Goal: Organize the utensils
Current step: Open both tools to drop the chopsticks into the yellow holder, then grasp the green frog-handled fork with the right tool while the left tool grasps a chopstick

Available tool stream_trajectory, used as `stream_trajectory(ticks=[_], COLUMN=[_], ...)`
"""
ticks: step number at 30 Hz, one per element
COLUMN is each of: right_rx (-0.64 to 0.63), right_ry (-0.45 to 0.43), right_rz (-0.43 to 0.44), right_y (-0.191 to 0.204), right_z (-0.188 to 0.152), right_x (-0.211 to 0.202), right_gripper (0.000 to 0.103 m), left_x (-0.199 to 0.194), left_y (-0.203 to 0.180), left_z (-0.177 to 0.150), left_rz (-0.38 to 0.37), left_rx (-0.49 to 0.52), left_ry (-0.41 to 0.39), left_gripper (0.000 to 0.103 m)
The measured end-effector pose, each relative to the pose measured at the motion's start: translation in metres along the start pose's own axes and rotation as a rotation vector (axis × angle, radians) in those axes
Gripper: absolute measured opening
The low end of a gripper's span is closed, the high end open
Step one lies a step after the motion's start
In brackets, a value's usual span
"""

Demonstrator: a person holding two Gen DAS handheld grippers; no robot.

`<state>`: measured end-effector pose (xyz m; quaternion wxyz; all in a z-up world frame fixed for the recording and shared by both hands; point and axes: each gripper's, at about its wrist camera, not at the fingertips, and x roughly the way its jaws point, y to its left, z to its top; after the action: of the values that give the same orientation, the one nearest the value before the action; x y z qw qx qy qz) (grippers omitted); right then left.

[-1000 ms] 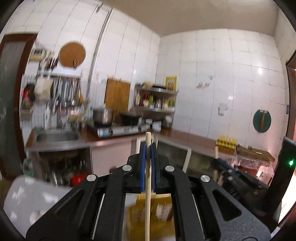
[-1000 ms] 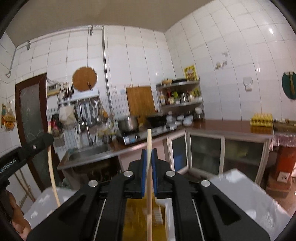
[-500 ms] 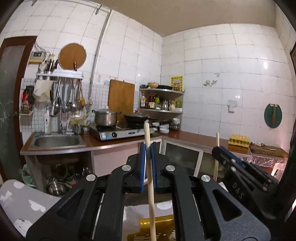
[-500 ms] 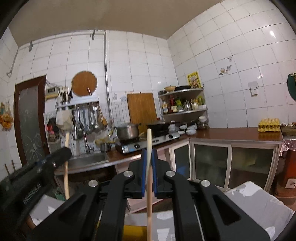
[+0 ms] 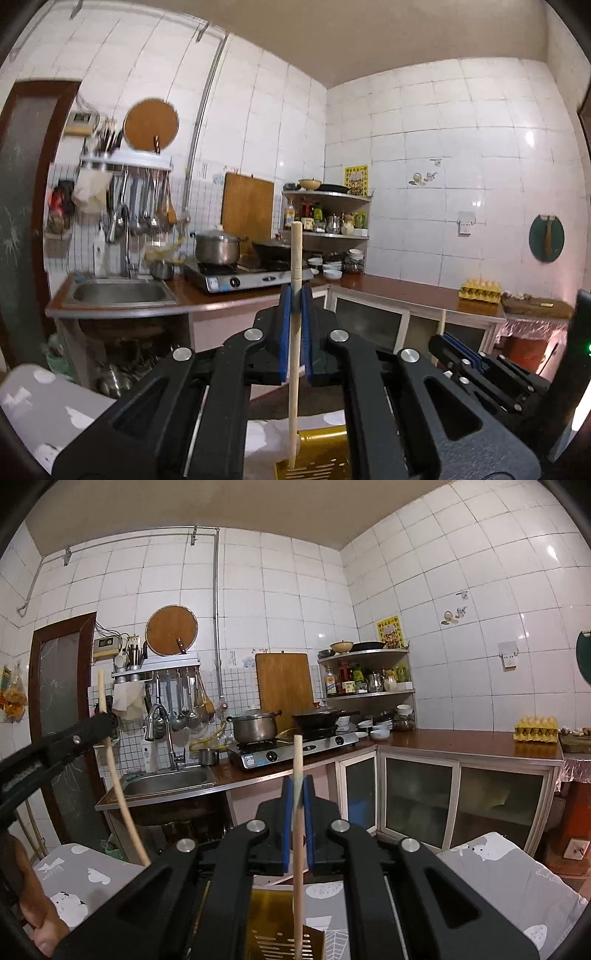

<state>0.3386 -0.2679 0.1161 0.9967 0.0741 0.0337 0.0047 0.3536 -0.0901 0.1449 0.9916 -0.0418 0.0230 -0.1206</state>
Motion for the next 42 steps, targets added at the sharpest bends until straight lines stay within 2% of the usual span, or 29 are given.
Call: stream_trajectory(ticks=[8, 12, 13, 14, 15, 16, 17, 18, 23, 25, 30, 37, 42], right_rx=[-0.003, -0.008, -0.008, -0.008, -0.006, -0.003, 0.0, -0.002, -0.028, -0.04, -0.04, 0.007, 0.029], right_ry=[0.036, 0.085, 0.102, 0.131, 0.164, 0.18, 0.19, 0.189, 0.232, 0.268, 0.402, 0.609, 0.705], right_rz=[-0.003, -0.015, -0.018, -0.023, -0.031, -0.035, -0.041, -0.055, -0.097, -0.114, -0.148, -0.213, -0.237], right_y=[-0.003, -0.005, -0.005, -0.006, -0.007, -0.008, -0.009, -0.01, -0.008, -0.007, -0.009, -0.025, -0.025], right_z=[-0.011, -0.016, -0.016, -0.017, -0.016, -0.016, -0.015, -0.013, -0.007, -0.01, -0.043, -0.118, -0.156], right_x=[-0.004, -0.002, -0.001, 0.001, 0.003, 0.003, 0.001, -0.004, -0.03, -0.045, -0.07, -0.085, -0.092], right_gripper=[0.006, 0.007, 0.007, 0.008, 0.018, 0.03, 0.058, 0.063, 0.063, 0.063, 0.063, 0.063, 0.061], left_x=[0.013, 0.016, 0.016, 0.014, 0.01, 0.006, -0.001, -0.007, -0.046, -0.062, -0.09, -0.107, -0.11], left_y=[0.002, 0.008, 0.009, 0.011, 0.012, 0.013, 0.014, 0.013, 0.02, 0.026, 0.041, 0.06, 0.071], left_z=[-0.03, -0.04, -0.041, -0.041, -0.04, -0.037, -0.034, -0.032, -0.014, -0.011, -0.026, -0.084, -0.125], left_rz=[0.002, 0.025, 0.033, 0.043, 0.057, 0.068, 0.082, 0.091, 0.141, 0.155, 0.159, 0.197, 0.216], left_rx=[0.023, 0.027, 0.03, 0.034, 0.037, 0.039, 0.044, 0.048, 0.068, 0.058, 0.046, 0.025, -0.001], left_ry=[0.09, 0.164, 0.18, 0.189, 0.196, 0.194, 0.186, 0.181, 0.177, 0.172, 0.249, 0.409, 0.533], left_gripper=[0.004, 0.006, 0.011, 0.024, 0.032, 0.045, 0.054, 0.058, 0.091, 0.098, 0.098, 0.098, 0.098])
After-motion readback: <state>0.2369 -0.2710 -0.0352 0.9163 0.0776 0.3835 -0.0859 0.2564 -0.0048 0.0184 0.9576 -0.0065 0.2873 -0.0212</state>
